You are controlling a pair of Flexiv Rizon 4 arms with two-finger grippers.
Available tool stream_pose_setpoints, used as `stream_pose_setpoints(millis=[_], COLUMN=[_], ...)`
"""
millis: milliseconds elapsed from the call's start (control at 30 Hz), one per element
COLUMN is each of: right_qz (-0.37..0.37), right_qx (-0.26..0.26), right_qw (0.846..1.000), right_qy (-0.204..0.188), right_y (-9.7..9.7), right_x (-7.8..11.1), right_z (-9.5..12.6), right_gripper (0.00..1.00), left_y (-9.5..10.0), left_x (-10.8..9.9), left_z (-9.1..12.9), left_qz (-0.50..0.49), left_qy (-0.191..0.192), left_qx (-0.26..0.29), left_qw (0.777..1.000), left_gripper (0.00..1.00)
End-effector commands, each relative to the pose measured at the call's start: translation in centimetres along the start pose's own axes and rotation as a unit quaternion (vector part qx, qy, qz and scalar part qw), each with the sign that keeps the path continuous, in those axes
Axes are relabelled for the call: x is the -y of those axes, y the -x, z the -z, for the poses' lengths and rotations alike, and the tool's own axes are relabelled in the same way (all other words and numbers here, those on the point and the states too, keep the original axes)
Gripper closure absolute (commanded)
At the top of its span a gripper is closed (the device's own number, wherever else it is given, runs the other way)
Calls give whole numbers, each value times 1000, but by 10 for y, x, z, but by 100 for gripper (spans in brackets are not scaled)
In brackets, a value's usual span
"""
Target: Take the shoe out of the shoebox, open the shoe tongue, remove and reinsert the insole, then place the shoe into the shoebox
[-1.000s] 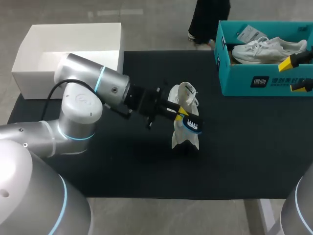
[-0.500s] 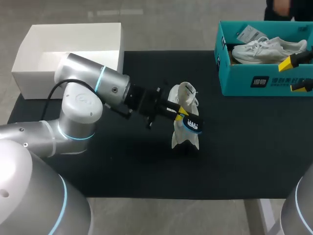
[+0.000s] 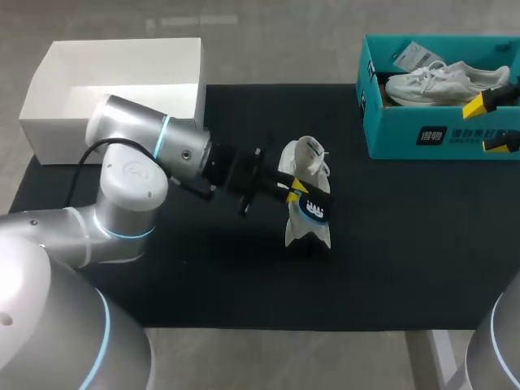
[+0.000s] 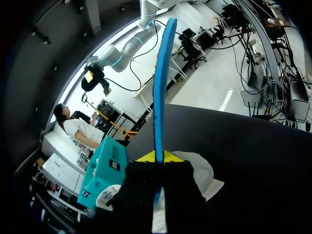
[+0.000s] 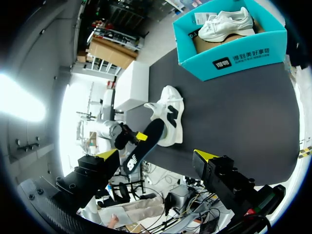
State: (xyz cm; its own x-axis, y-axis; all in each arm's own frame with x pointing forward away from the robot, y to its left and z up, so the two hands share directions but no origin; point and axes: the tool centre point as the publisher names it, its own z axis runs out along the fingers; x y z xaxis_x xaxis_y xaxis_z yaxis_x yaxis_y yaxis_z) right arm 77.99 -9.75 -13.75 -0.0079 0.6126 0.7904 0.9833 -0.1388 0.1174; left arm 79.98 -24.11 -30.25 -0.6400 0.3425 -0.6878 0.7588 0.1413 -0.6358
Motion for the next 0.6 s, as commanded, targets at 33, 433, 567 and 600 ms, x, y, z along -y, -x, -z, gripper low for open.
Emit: stream_pose_setpoints(millis=[33,433,567,600], right_qz=[-1,-1,-1,-1], right_qx=[1,1,1,1], right_qw=[1000,1000,1000,1000], right_qy=[0,0,0,0], right_y=[0,0,0,0], right_x=[0,0,0,0], right_z=[-1,-1,-1,-1], right_gripper=[0,0,0,0], left_y=[-7,6,8,7], left_x=[-4,5,17,19], left_z=[-1,-8,-7,-8], left_qz=[6,49,46,45], left_qy=[-1,-33,-25,-22], left_qx=[1,-19,-7,-5], left_qw=[1000,998,999,999], left_gripper=[100,100,100,100])
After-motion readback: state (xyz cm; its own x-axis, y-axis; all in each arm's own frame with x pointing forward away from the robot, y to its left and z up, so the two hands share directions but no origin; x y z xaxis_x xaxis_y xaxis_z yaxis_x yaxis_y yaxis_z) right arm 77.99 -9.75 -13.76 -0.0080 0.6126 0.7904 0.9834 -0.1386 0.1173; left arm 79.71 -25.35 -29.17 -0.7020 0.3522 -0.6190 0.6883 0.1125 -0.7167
